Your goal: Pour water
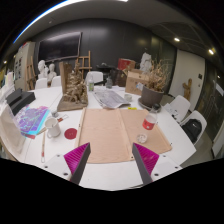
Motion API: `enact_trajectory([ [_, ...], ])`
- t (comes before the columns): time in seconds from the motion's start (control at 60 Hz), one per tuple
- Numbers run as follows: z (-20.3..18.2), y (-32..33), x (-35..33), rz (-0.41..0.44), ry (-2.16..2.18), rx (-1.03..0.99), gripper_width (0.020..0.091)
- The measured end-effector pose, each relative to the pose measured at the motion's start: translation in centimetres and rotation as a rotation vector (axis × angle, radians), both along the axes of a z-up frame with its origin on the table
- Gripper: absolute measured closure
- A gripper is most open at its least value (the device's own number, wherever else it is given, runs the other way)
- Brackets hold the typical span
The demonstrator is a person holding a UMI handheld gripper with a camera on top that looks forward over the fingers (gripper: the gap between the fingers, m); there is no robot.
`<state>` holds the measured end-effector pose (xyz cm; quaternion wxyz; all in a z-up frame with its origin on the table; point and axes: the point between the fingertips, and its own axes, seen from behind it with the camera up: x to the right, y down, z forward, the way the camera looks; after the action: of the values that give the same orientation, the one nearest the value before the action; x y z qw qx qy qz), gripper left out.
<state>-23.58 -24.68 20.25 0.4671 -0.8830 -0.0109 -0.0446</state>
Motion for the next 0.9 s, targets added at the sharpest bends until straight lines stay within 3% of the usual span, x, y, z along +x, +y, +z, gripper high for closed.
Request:
enact_trajectory([
  [0.317,-6.2,8.5,16.4,0.035,0.01,0.107,0.0239],
  [0.583,-12.7,18.2,20.4,0.082,0.057,0.154,0.0265],
  [0.633,-13.7,19.6,20.4,0.082,0.065,0.162,0.0303],
  [0.717,-15.2,21.2,20.2,0.076,0.076,0.169,0.0441],
  [0.75,-15.5,21.6,20.0,0.076,0.071,0.176,0.0518],
  [0.8,-15.4,22.1,19.7,0.082,0.073,0.197,0.0692],
  [0.9,-15.2,22.6,19.7,0.07,0.051,0.224,0.0792],
])
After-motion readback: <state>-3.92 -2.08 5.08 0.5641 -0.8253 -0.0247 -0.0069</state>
